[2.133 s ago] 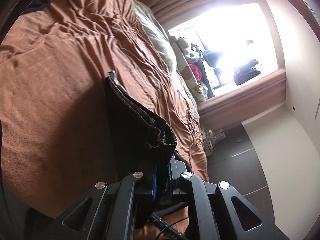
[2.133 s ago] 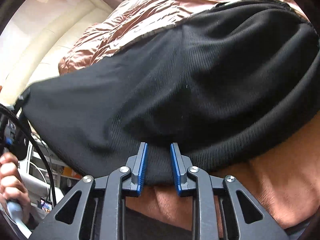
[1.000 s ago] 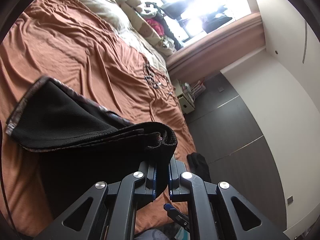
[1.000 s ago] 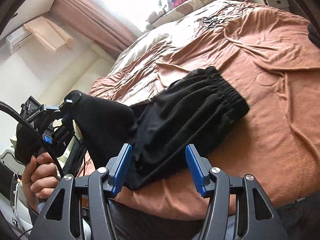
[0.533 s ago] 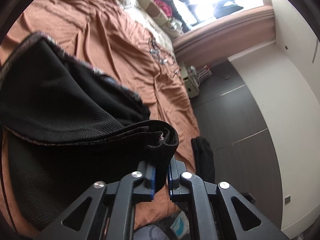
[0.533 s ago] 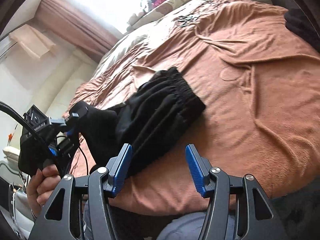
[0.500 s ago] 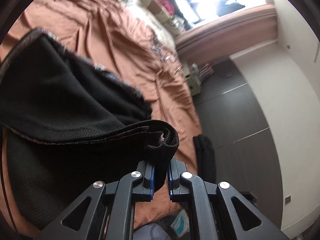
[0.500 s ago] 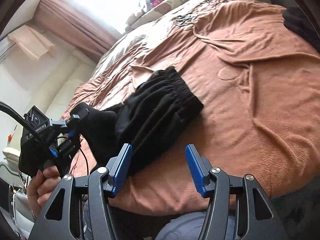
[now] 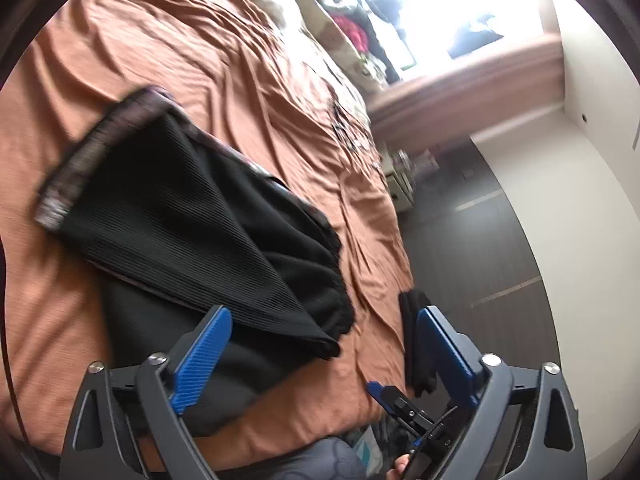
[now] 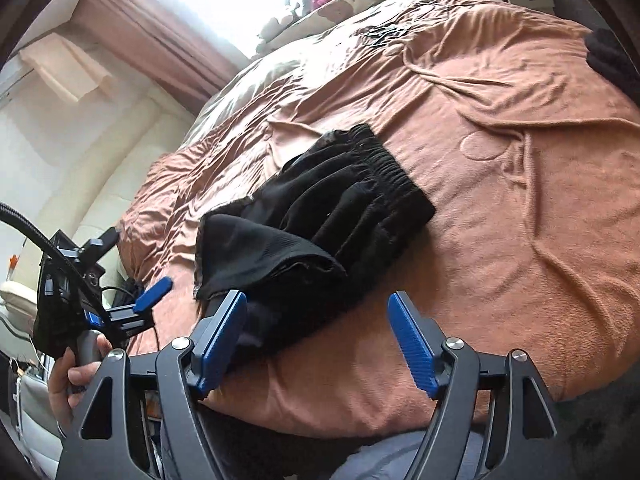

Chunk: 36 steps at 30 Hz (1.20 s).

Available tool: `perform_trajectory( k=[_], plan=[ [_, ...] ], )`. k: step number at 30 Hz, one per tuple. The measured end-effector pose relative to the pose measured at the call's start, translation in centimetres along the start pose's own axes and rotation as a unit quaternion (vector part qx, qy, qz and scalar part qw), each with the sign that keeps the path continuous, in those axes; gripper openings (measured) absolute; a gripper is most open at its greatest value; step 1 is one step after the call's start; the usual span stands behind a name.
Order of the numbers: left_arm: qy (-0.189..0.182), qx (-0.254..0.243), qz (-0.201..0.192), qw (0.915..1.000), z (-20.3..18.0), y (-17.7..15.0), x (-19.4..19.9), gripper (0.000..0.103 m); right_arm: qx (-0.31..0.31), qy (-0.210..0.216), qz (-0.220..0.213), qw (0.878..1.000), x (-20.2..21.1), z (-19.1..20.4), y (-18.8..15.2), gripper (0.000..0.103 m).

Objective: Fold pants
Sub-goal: 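Close left tool on the patterned waistband while right tool grips the black leg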

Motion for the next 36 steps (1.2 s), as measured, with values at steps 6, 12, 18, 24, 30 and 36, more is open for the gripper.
perform_trajectory(
  k=[6,12,18,24,30,36],
  plan=[
    [0.029,0.032,-0.018,0.9989,4.2,1.2,2.5,0.098,0.025,-0.013,0.02,0.999,-1.8,1.2,-0.4,0.072],
    [0.04,0.071,-0.016,0.9966,8.0,0.9,2.8,0.098,0.048,-0.042,0.036,0.997,-4.0,1.5,-0.7,0.072],
    [0.049,0.103,-0.012,0.9934,10.9,1.3,1.8,0.094,0.069,-0.054,0.053,0.995,-5.9,2.4,-0.9,0.072],
    [0.078,0.123,0.001,0.9894,12.7,1.4,-0.4,0.085,0.073,-0.056,0.067,0.994,-7.7,2.5,-0.9,0.072],
    [0.118,0.151,0.015,0.9813,14.6,1.6,-2.8,0.071,0.083,-0.064,0.071,0.992,-9.3,2.4,-0.7,0.072],
    [0.13,0.154,0.005,0.9794,15.5,3.4,-3.7,0.057,0.085,-0.059,0.073,0.992,-10.0,2.2,-0.6,0.072]
  ],
)
Point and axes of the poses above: each gripper's, at about its wrist camera, not at the fingertips, and x roughly against the way its jaws point, z to its left, y to its top, the point moved 9 cm from there along -x, roughly the way its jaws point, and after that the axes turned 6 degrees about -z, right-handed, at the moved point
